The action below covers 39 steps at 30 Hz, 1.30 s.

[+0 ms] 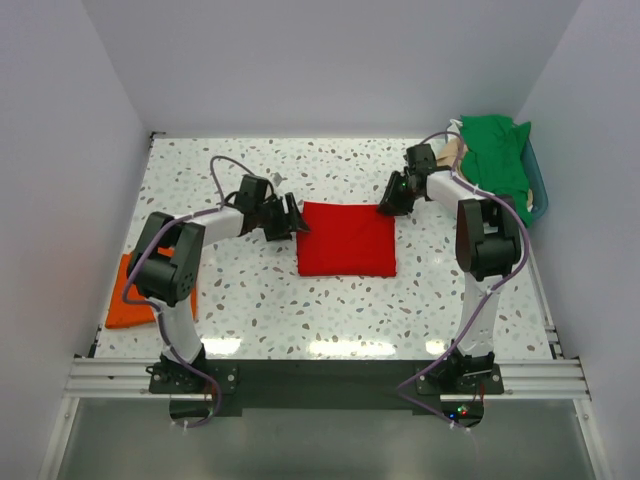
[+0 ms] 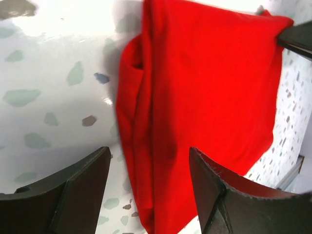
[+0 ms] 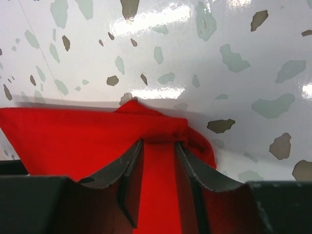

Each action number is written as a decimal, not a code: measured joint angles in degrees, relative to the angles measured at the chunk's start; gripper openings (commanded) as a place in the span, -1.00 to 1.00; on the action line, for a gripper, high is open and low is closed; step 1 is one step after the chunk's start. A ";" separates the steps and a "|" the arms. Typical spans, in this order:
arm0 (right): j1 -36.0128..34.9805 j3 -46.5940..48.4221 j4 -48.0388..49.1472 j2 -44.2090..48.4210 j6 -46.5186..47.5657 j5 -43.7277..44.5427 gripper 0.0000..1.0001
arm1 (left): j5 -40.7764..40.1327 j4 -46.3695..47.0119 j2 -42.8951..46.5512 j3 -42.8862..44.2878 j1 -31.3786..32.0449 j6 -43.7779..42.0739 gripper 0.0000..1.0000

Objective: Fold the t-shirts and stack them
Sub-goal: Fold the tshirt, then neatly place the folded tshirt to the corner

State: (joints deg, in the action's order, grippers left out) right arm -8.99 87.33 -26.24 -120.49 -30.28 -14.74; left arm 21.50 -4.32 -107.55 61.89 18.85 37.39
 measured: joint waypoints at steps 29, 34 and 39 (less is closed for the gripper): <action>-4.35 -8.02 2.82 23.26 -3.76 0.20 -0.23 | -11.45 -9.79 2.27 3.48 1.64 14.19 -1.00; -7.54 -11.74 3.61 27.67 -4.02 0.33 -0.23 | -13.84 -15.32 4.39 6.95 -7.96 16.44 -1.00; -8.33 -14.67 3.45 28.00 -4.02 0.37 -0.24 | -15.72 -20.44 8.39 7.65 -19.82 17.20 -1.00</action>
State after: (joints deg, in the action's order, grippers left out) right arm -17.32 72.66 -22.79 -92.49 -34.30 -14.37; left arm 5.78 -24.75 -99.15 69.54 -0.97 54.59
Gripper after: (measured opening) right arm 0.383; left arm 0.039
